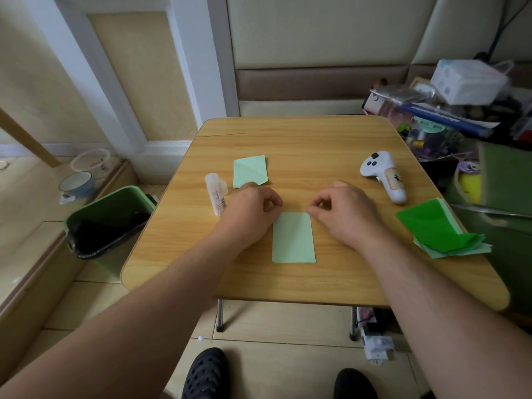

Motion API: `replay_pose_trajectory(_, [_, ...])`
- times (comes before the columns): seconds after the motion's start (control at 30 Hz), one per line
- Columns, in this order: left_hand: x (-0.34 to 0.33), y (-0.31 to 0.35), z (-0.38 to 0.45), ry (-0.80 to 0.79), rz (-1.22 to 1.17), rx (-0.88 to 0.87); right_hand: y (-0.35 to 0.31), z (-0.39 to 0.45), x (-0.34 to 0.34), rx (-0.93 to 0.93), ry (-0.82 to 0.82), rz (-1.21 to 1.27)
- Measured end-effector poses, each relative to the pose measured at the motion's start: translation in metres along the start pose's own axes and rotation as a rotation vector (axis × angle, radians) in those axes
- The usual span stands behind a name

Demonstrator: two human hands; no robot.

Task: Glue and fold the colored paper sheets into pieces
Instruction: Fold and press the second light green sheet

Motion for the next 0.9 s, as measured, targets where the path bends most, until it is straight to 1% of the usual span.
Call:
replay_pose_trajectory(0.17, [0.003,-0.001,-0.002,0.000,0.007,-0.025,-0.009,-0.004,0.002,0.096,-0.010,-0.109])
replay_pose_trajectory(0.23, [0.006,-0.003,-0.004,-0.004,0.007,-0.033,-0.010,-0.005,0.005,0.099,-0.019,-0.119])
replay_pose_trajectory(0.33, [0.010,-0.004,-0.008,-0.035,-0.014,-0.055,-0.009,-0.006,0.007,0.090,-0.057,-0.092])
replay_pose_trajectory(0.47, [0.015,-0.003,-0.018,-0.075,-0.042,-0.135,-0.011,-0.011,0.010,0.098,-0.123,-0.067])
replay_pose_trajectory(0.6, [0.017,-0.002,-0.028,-0.168,-0.038,-0.191,-0.016,-0.021,0.014,0.126,-0.211,-0.045])
replay_pose_trajectory(0.7, [0.019,-0.001,-0.035,-0.226,-0.056,-0.209,-0.019,-0.028,0.016,0.145,-0.274,-0.006])
replay_pose_trajectory(0.9, [0.022,-0.003,-0.044,-0.293,-0.109,-0.219,-0.021,-0.040,0.019,0.143,-0.364,0.038])
Point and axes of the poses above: each hand's wrist, its own z-axis towards the middle knuckle, its own x-axis out of the back of the hand, y = z × x, the point moved 4 cm from there along z, towards the middle knuckle, and after that the axes turned 5 degrees about z, right-handed, at the moved point
